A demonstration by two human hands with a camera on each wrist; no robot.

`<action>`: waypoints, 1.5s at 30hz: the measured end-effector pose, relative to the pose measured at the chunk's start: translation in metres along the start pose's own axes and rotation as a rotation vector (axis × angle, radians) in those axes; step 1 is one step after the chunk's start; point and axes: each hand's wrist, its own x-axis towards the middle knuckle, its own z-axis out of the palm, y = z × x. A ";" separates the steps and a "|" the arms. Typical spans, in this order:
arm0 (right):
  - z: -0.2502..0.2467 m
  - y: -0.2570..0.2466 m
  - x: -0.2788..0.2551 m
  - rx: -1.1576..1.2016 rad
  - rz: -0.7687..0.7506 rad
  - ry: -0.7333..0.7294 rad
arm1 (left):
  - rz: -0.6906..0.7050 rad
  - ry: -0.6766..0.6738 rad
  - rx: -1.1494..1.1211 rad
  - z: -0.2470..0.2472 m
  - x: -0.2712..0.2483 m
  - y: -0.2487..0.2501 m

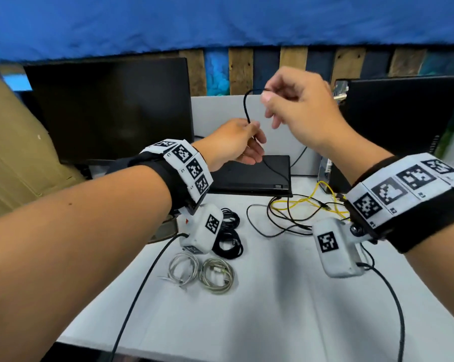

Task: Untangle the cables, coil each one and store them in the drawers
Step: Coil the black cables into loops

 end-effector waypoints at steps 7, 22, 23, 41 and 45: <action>0.033 0.071 -0.069 -0.214 0.550 -0.459 | 0.133 0.102 -0.048 -0.005 -0.010 0.016; 0.003 0.111 -0.081 -1.020 0.844 -0.515 | 0.364 0.252 0.045 -0.092 -0.021 0.003; 0.004 0.102 -0.073 -0.986 0.820 -0.419 | 0.331 0.192 0.097 -0.092 -0.025 -0.001; 0.031 -0.008 0.003 -0.813 -0.190 -0.038 | 0.316 -0.056 0.254 -0.029 -0.033 0.011; 0.027 -0.008 0.006 -0.789 -0.228 -0.019 | 0.290 0.014 0.178 -0.030 -0.034 0.011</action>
